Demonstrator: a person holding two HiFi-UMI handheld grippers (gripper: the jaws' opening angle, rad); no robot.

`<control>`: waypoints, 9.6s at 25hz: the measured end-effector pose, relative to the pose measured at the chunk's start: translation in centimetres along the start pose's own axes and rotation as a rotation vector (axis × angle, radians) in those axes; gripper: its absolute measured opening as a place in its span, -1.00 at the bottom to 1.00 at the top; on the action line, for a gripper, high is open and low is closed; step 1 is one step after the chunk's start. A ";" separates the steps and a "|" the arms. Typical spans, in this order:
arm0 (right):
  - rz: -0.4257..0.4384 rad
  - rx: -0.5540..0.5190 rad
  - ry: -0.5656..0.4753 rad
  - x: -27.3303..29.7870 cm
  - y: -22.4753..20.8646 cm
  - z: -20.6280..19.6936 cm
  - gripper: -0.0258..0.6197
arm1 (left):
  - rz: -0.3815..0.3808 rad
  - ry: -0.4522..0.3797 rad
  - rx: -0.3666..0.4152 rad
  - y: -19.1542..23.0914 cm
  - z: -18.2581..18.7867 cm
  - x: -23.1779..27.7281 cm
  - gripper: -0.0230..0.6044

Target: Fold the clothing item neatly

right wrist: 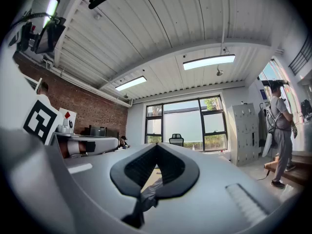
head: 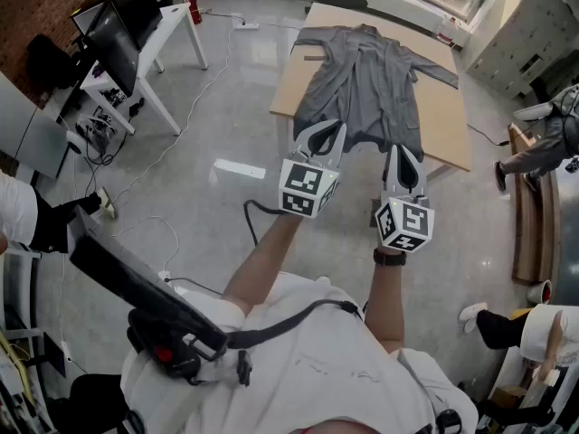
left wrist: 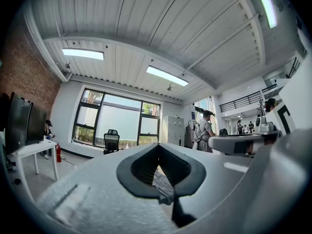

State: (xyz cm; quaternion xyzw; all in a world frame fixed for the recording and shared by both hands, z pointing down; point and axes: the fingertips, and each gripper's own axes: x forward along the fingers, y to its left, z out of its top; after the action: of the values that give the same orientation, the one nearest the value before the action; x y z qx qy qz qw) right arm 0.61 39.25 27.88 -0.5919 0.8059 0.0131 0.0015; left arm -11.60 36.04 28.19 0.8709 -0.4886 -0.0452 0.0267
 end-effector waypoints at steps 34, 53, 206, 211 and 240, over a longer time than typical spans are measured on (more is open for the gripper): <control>0.197 0.117 0.013 0.2 -9.9 -3.2 -0.90 | 0.132 0.032 0.062 -6.2 -1.7 6.3 -0.92; 0.149 0.054 0.033 20.2 -10.8 -3.4 -0.90 | 0.043 -0.033 0.009 7.4 -0.6 22.4 -0.92; 0.166 0.145 0.812 39.2 -26.7 -41.1 -0.73 | -0.092 0.863 -0.394 13.9 -34.1 40.3 -0.59; 0.185 0.094 0.875 38.7 -26.2 -44.2 -0.70 | -0.076 0.878 -0.395 14.1 -34.4 39.4 -0.93; 0.101 0.080 0.972 38.6 -26.7 -46.3 -0.83 | 0.057 0.838 -0.446 17.1 -33.0 36.5 -0.92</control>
State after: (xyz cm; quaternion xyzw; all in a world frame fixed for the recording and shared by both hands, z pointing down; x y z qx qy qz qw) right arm 15.16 -6.58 72.94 -0.4891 0.7408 -0.2959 -0.3528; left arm -3.74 -4.01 60.60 0.7735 -0.4377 0.2070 0.4091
